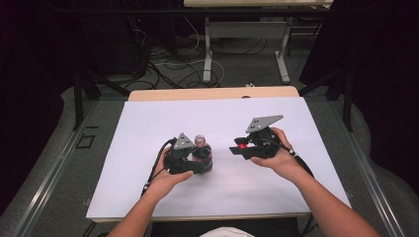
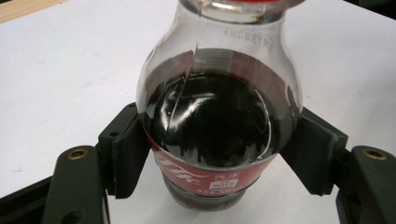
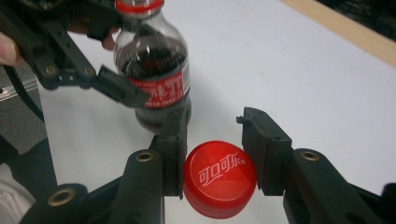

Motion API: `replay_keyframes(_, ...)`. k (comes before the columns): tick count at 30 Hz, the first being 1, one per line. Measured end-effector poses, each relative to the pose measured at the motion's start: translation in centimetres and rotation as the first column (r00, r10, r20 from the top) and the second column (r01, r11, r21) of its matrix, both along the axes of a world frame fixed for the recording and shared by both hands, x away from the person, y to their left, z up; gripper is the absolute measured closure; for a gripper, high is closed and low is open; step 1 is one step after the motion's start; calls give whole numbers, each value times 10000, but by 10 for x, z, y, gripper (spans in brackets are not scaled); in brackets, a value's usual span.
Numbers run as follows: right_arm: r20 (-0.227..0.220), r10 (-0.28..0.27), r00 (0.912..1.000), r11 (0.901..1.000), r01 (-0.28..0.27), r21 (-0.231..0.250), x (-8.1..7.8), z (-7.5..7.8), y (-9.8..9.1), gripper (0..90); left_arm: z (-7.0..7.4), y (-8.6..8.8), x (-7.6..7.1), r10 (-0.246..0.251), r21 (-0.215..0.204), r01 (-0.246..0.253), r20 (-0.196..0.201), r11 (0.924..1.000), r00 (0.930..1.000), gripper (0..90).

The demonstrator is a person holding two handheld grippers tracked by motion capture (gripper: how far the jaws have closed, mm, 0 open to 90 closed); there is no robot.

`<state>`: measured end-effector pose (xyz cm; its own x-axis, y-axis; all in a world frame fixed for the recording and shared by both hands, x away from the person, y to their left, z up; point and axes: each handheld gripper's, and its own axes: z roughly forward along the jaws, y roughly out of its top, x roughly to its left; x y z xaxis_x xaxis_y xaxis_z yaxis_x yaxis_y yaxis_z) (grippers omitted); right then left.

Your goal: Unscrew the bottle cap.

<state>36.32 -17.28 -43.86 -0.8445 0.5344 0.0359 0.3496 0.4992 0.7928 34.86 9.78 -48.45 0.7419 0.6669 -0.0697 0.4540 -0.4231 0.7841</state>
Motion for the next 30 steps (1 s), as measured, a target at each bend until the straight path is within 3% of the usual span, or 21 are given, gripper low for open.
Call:
replay_keyframes(8, -673, -34, 9977, 9990, 4, -446, -4, -21, -5, 612, 1, -1, 2, 41, 21, -41, 8, 10000, 10000, 298)
replay_keyframes(19, -951, -386, 9947, 9989, 358, -308, -8, -41, -8, 612, 10, -10, 12, 119, -43, -118, 114, 9999, 9999, 298)
replay_keyframes(30, -1291, -849, 9880, 9963, 856, -5, -8, -51, -19, 612, 20, -31, 34, 185, -15, -184, 86, 9998, 9998, 298)
